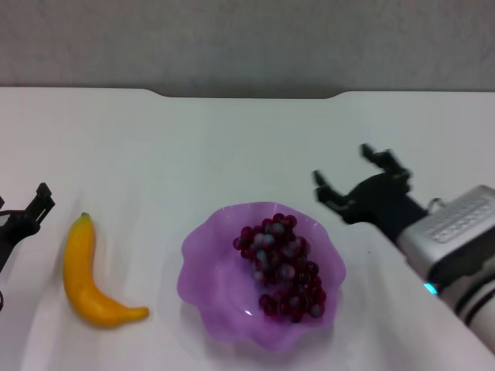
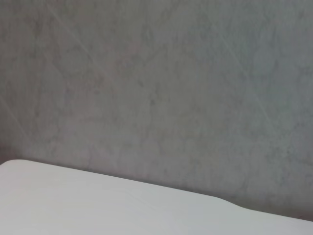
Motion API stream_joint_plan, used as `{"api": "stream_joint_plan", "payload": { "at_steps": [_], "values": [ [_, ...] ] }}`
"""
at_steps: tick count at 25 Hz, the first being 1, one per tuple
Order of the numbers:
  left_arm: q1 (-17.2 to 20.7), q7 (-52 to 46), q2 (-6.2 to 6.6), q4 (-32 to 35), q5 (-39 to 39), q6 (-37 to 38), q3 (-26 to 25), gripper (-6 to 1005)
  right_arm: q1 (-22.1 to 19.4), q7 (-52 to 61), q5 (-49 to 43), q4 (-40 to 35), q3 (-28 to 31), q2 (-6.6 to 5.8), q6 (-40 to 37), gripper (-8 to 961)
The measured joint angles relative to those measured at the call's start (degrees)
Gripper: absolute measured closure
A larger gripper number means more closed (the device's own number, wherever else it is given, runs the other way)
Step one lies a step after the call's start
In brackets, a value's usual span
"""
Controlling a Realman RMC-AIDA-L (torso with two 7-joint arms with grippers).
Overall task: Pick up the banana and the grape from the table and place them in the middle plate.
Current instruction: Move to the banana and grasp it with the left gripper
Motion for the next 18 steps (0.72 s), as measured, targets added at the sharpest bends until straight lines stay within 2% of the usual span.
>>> {"api": "stream_joint_plan", "payload": {
  "at_steps": [6,15,18],
  "values": [
    [0.1,0.0,0.03,0.1,-0.2,0.0,0.0,109,-2.3,2.1,1.1,-8.1,1.1,0.3,-11.5,90],
    [-0.5,-0.9,-0.05,-0.4,-0.1,0.0,0.1,109,3.1,23.8,1.3,-27.6,-3.2,0.43,-21.9,65],
    [-0.8,-1.0,0.22,-2.2,0.1,-0.5,2.4,108,4.4,26.7,1.4,-30.5,-3.6,0.52,-21.5,68]
  ]
}}
